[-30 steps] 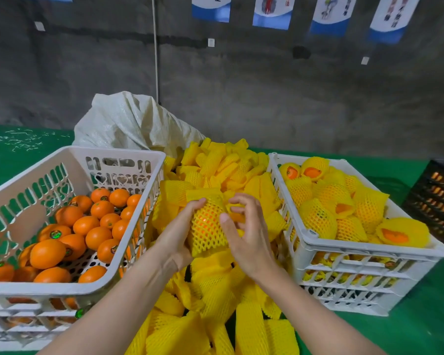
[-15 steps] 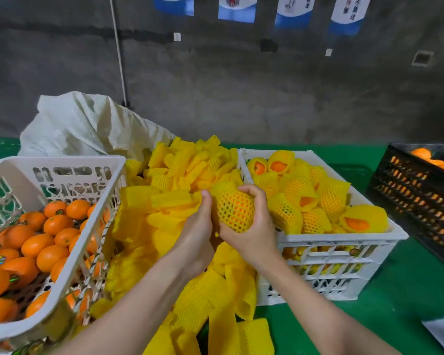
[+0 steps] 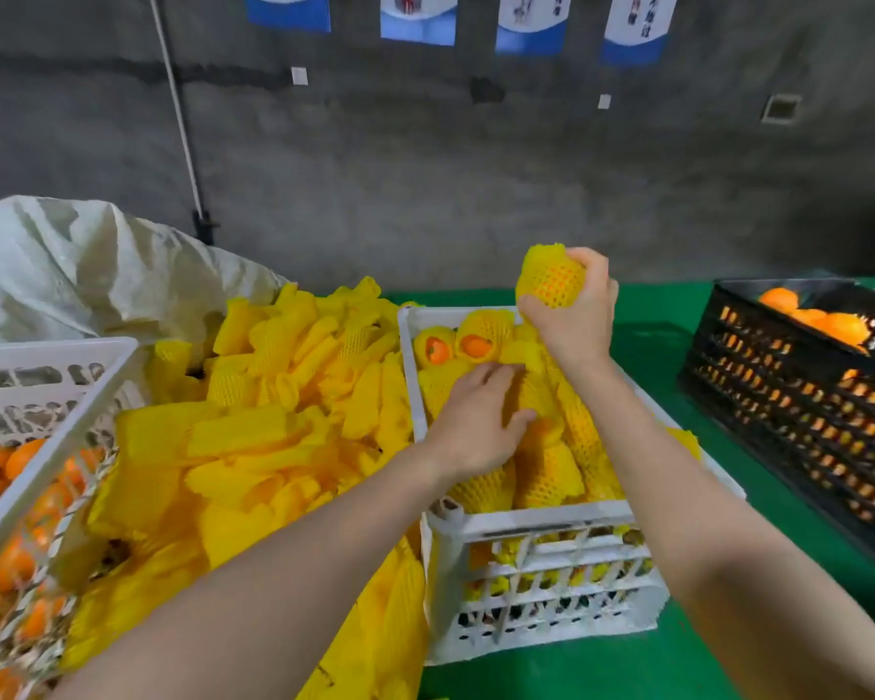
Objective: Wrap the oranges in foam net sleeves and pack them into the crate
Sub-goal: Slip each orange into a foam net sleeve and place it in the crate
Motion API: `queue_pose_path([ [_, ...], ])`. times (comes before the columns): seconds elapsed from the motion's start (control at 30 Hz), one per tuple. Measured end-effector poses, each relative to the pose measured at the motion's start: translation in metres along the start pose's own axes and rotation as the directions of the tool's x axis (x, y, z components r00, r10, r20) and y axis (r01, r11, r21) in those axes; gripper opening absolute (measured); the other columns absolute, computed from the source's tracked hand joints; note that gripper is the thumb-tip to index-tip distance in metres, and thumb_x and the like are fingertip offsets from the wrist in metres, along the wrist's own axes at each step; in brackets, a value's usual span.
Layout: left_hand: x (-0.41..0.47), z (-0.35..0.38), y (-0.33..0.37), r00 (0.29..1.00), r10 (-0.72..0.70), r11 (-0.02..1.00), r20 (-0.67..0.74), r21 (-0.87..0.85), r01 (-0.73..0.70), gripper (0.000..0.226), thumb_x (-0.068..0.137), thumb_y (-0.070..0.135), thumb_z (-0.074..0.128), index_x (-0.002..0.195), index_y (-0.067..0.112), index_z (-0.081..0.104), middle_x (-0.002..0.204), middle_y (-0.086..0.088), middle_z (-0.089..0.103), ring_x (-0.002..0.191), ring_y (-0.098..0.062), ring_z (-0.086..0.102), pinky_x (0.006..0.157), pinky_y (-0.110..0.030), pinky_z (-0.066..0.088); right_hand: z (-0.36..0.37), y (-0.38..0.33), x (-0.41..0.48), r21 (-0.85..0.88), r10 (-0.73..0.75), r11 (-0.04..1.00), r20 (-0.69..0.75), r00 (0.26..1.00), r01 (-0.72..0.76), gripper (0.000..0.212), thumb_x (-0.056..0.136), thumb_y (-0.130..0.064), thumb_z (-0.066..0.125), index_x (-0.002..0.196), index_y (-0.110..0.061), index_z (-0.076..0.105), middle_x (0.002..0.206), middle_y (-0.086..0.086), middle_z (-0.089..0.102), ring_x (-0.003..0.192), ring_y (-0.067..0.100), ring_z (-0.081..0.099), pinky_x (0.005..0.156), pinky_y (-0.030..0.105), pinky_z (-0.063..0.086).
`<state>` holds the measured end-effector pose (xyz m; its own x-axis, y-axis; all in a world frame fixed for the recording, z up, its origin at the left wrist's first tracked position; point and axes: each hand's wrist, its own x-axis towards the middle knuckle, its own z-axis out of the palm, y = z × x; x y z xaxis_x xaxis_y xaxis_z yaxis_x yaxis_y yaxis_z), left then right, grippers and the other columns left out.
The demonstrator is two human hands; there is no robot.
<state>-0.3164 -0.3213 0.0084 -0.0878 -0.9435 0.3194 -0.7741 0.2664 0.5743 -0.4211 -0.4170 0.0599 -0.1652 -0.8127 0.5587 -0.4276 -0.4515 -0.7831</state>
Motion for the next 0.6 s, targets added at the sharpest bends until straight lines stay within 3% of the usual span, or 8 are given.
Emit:
queue_pose_path([
  [0.1, -0.003, 0.012, -0.007, 0.999, -0.020, 1.000, 0.041, 0.017, 0.019, 0.068, 0.096, 0.031, 0.051, 0.151, 0.016, 0.014, 0.156, -0.008, 0.017, 0.142, -0.024, 0.016, 0.114, -0.029, 0.015, 0.013, 0.027, 0.040, -0.176, 0.173, 0.971, 0.034, 0.984, -0.165, 0.049, 0.075, -0.019, 0.065, 0.117, -0.025, 0.041, 0.120, 0.009, 0.043, 0.088, 0.022, 0.045, 0.079, 0.031, 0.034],
  [0.23, -0.010, 0.018, -0.015, 0.999, -0.038, 0.999, -0.013, -0.033, 0.037, 0.069, 0.097, 0.034, 0.049, 0.151, 0.022, 0.008, 0.156, -0.001, 0.014, 0.142, -0.019, 0.015, 0.114, -0.029, 0.017, 0.037, 0.066, 0.068, -0.325, 0.261, 0.922, 0.123, 0.957, -0.210, 0.047, 0.082, -0.020, 0.062, 0.123, -0.020, 0.040, 0.127, 0.014, 0.039, 0.104, 0.039, 0.051, 0.084, 0.037, 0.038],
  [0.33, -0.011, 0.019, -0.017, 0.999, -0.027, 0.999, -0.028, -0.039, 0.026, 0.069, 0.097, 0.035, 0.048, 0.151, 0.024, 0.007, 0.158, 0.003, 0.009, 0.144, -0.016, 0.011, 0.115, -0.027, 0.016, 0.049, 0.091, 0.073, -0.469, 0.375, 0.855, 0.265, 0.888, -0.222, 0.070, 0.086, -0.033, 0.061, 0.144, -0.019, 0.024, 0.146, 0.016, 0.023, 0.125, 0.041, 0.040, 0.100, 0.043, 0.035],
  [0.47, -0.012, 0.019, -0.017, 0.999, 0.012, 0.998, -0.047, -0.056, -0.015, 0.066, 0.097, 0.033, 0.049, 0.150, 0.031, 0.010, 0.158, 0.008, 0.005, 0.145, -0.012, 0.007, 0.116, -0.027, 0.017, 0.050, 0.103, 0.070, -0.584, 0.456, 0.774, 0.241, 0.857, -0.247, 0.089, 0.086, -0.046, 0.058, 0.149, -0.029, -0.002, 0.157, 0.010, -0.008, 0.141, 0.043, 0.005, 0.108, 0.058, 0.020],
  [0.6, -0.012, 0.019, -0.018, 0.999, 0.004, 0.998, -0.053, -0.065, -0.007, 0.063, 0.097, 0.033, 0.050, 0.150, 0.031, 0.015, 0.157, 0.007, 0.011, 0.144, -0.014, 0.013, 0.117, -0.031, 0.021, 0.050, 0.101, 0.067, -0.593, 0.376, 0.792, 0.282, 0.883, -0.148, 0.083, 0.085, -0.045, 0.059, 0.149, -0.028, 0.009, 0.157, 0.013, -0.004, 0.142, 0.041, 0.005, 0.112, 0.053, 0.015],
])
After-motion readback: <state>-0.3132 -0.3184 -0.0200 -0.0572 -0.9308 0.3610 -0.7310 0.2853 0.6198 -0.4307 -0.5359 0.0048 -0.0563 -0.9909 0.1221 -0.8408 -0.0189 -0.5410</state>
